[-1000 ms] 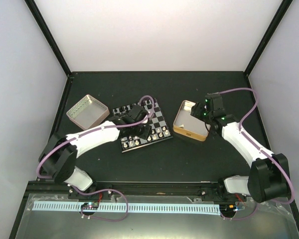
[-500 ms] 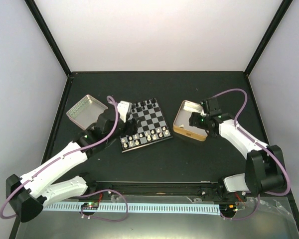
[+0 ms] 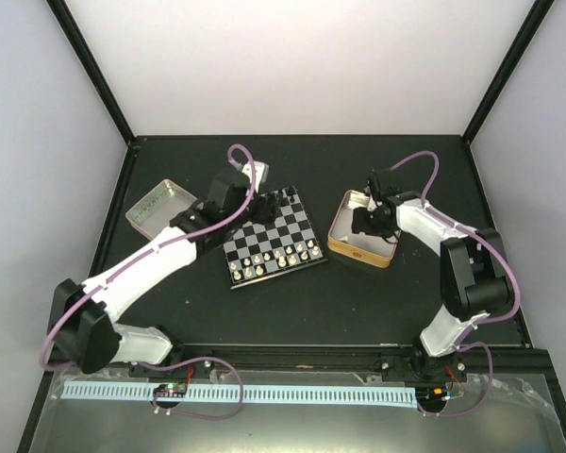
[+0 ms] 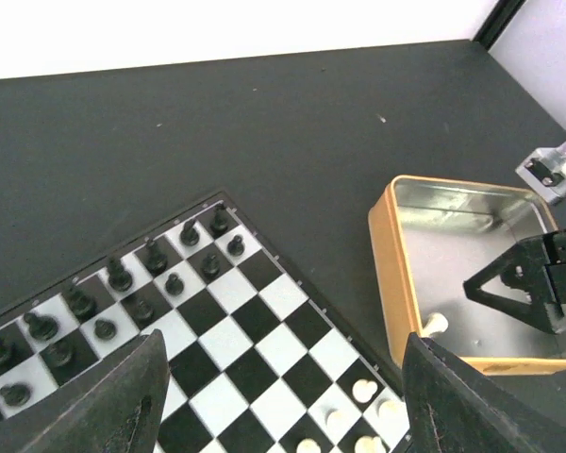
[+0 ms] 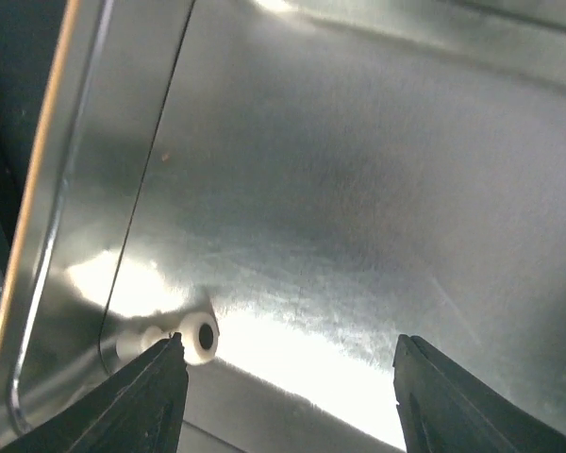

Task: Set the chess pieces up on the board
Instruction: Adjust the storage box at the center of the board.

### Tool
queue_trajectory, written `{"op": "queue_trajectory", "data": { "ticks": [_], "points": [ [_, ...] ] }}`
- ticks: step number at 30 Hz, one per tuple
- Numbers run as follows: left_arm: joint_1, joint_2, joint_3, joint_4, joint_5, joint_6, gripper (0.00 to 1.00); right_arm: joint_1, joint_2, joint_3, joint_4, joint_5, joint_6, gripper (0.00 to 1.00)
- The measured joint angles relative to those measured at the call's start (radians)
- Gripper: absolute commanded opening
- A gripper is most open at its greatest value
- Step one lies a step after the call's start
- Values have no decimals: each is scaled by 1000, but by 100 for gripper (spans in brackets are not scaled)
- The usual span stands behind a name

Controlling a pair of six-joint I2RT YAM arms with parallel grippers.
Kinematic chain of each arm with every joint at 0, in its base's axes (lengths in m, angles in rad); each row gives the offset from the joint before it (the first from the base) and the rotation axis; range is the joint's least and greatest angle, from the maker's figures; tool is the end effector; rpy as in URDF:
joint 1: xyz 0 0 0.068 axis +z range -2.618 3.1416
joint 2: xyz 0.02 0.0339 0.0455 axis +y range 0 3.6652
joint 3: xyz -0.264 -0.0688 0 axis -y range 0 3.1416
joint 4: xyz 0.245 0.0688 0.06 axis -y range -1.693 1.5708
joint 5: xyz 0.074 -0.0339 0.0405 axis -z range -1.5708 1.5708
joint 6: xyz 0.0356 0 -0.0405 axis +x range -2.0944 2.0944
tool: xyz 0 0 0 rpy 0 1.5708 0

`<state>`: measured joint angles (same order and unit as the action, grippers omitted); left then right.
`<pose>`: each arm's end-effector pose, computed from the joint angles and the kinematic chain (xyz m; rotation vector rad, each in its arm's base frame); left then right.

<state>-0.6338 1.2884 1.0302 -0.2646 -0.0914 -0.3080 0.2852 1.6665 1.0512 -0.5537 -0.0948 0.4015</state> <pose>0.2384 -0.1712 0.3078 0.2893 2.1068 -0.4707 0.3087 0.0940 0.1831 0.1347 2.7747 0.3145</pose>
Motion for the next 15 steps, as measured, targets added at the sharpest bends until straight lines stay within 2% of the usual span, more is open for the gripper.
{"op": "queue_trajectory", "data": {
  "ticks": [5,8,15],
  "points": [
    [19,96,95,-3,64,9,74,0,44,121,-74,61,-33,66],
    [38,129,138,-5,104,18,76,-1,71,219,-117,102,-73,80],
    [129,187,249,-17,138,74,79,-23,232,480,-211,111,-309,81]
  ]
}}
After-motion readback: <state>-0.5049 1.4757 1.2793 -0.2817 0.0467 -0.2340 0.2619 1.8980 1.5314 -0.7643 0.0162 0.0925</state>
